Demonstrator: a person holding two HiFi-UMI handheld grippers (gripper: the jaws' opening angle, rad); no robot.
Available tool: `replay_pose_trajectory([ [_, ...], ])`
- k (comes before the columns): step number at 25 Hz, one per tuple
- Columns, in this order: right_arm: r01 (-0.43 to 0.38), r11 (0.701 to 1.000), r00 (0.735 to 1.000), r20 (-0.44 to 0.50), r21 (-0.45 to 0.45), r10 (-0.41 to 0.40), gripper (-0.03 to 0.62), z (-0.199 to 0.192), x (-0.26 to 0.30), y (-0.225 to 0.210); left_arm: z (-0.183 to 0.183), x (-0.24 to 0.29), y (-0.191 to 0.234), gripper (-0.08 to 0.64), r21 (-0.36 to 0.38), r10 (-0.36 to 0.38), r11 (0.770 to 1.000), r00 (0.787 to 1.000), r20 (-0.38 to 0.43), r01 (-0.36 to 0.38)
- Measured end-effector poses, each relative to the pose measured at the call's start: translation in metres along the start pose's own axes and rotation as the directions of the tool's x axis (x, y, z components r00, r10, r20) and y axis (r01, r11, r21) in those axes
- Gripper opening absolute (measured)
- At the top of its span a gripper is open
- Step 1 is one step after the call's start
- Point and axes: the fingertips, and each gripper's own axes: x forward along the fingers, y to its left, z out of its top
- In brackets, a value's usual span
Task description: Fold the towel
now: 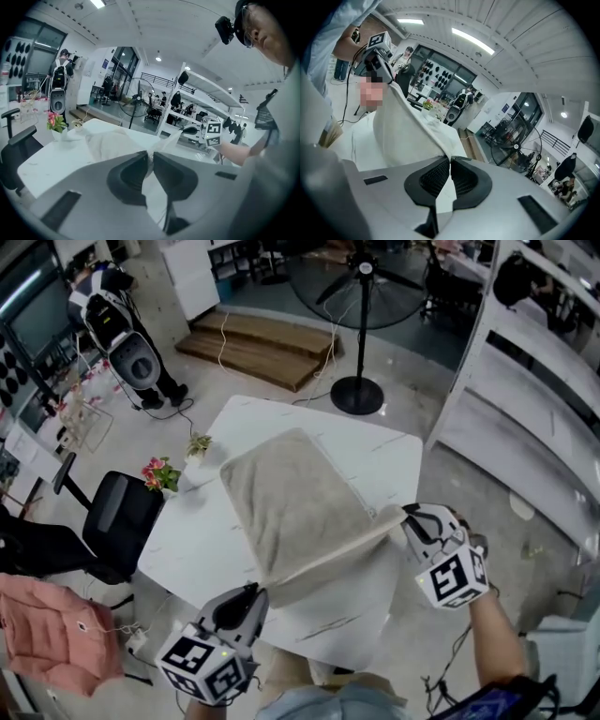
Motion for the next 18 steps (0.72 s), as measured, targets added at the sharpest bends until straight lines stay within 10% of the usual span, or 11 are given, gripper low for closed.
replay_pose_trajectory([
  [18, 0.067, 0.991, 0.994, -0.098, 0.113, -0.056, 0.025, 0.042, 0.169, -0.074, 0.089, 0.085, 0.152, 0.044, 0.001, 0.061, 0.998, 0.998, 0.016, -0.061],
])
